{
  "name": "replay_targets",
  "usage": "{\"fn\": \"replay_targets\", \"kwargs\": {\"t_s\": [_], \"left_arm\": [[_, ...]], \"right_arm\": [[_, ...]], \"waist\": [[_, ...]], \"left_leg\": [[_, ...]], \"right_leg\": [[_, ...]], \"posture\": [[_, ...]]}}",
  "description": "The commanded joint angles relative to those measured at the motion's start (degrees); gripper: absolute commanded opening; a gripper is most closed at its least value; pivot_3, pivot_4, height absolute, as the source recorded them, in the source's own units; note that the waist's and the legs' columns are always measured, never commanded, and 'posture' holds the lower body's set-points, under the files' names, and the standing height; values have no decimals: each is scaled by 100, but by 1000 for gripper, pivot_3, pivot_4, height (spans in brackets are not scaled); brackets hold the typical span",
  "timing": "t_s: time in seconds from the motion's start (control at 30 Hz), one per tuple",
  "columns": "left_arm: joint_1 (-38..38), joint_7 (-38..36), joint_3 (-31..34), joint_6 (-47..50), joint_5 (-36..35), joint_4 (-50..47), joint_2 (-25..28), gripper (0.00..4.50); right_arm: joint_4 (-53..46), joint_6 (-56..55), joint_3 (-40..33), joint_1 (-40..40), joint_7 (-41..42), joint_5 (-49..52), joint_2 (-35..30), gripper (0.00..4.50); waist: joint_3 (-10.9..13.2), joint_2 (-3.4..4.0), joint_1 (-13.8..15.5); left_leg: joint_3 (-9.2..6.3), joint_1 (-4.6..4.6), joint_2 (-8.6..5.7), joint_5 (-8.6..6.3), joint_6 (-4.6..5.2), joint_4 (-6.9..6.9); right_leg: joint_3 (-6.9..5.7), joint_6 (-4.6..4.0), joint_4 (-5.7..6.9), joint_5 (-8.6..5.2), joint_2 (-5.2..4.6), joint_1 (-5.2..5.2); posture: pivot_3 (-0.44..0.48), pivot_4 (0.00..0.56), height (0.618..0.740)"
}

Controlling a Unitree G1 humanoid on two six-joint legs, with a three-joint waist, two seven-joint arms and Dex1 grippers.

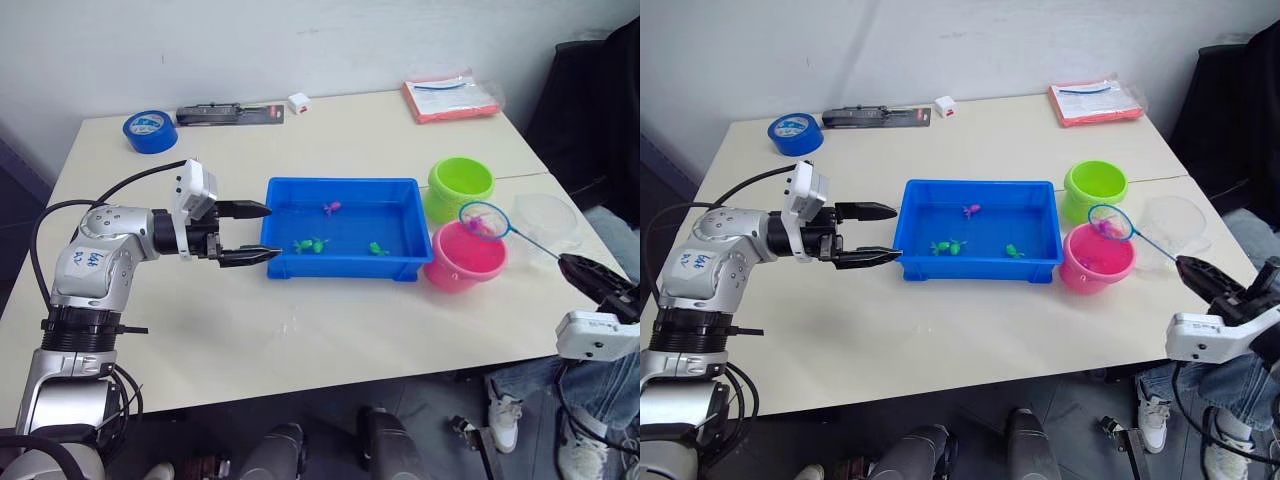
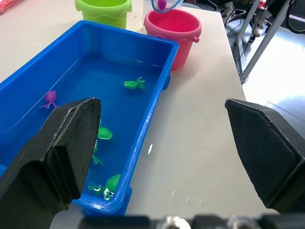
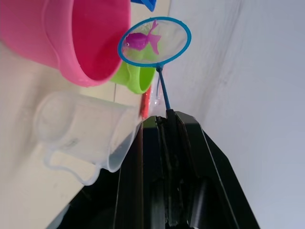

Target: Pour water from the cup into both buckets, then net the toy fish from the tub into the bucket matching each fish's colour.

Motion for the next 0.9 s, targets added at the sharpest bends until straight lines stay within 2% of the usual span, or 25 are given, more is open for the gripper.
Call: {"fn": "replay_targets", "kwargs": {"t_s": [0.03,0.17,0.5,0.73,0.9], "left_arm": [[-28,6,142,-48,-45,-182,47,4500],[-6,30,165,-41,-57,-208,47,4500],[91,41,208,-32,-70,-291,99,4500],[130,111,294,-25,-96,-287,92,4500],[243,254,498,39,-142,-360,161,4500]], "right_arm": [[-7,-254,-386,58,-726,-647,-3,775],[2,-345,-486,210,-1323,-1165,65,775],[31,-380,-516,528,-2109,-1612,31,775],[95,-316,-212,70,-2029,-1242,-160,775],[202,-106,694,-749,-1154,-240,-487,775]], "waist": [[0,0,0],[0,0,4],[0,0,-5],[0,0,-24],[0,0,-126]], "left_leg": [[1,0,0,0,0,0],[2,0,-4,0,0,1],[14,4,-3,0,1,-2],[24,8,-1,0,1,-2],[28,10,6,0,1,-3]], "right_leg": [[1,0,0,0,0,0],[3,0,1,0,6,1],[19,0,1,0,15,1],[30,0,2,0,15,1],[32,0,3,0,3,1]], "posture": [[0,150,740],[0,150,740],[0,150,740],[0,150,740],[0,150,740]]}}
